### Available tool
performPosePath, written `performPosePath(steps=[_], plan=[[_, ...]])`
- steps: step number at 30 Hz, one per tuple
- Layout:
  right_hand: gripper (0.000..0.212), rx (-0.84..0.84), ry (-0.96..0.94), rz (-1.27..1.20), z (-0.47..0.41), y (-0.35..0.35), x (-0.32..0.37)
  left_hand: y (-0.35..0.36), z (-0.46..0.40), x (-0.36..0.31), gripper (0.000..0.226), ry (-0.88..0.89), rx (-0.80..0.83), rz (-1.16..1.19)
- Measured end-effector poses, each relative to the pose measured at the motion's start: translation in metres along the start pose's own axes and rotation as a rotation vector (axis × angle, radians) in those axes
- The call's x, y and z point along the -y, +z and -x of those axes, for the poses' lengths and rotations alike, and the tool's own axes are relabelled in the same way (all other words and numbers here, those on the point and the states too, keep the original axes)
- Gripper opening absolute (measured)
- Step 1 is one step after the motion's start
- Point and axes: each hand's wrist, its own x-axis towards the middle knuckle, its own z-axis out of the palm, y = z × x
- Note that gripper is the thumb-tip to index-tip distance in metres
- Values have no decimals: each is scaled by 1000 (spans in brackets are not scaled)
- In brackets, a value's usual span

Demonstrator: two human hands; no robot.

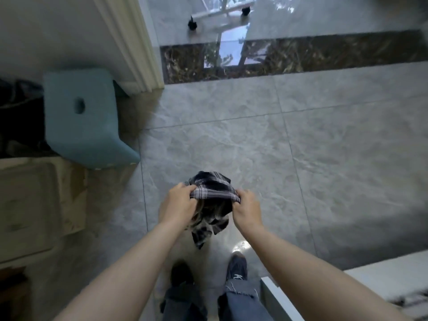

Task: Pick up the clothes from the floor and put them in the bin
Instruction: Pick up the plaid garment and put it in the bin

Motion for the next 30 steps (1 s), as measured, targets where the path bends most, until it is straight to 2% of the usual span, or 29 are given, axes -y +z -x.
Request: performPosePath(steps=[6, 10, 13, 15, 17, 18, 21, 25, 27, 30], plan=[[50, -41, 55, -350, 93, -110, 90, -105, 106, -109, 39, 67, -65, 266], [73, 61, -109, -423, 153, -194, 142, -172, 171, -186, 28, 223, -74, 234], [80, 76, -239, -384, 176, -249, 173, -215, 212, -241, 19, 371, -33, 154], [64, 32, -285, -292, 193, -290, 191, -245, 241, -280, 15, 468, 2, 64], [37, -27, -300, -225, 206, -328, 204, -272, 259, -308, 14, 583, 51, -16], [28, -67, -294, -212, 211, -344, 208, -284, 266, -318, 17, 642, 82, -33], [24, -202, -263, -270, 226, -387, 217, -317, 279, -336, 27, 759, 126, -12], [20, -324, -263, -446, 249, -423, 223, -334, 260, -332, 73, 716, 144, -32], [18, -376, -250, -524, 265, -436, 224, -335, 246, -330, 100, 749, 232, -78], [24, -492, -205, -621, 290, -448, 220, -316, 205, -333, 112, 816, 367, -157]])
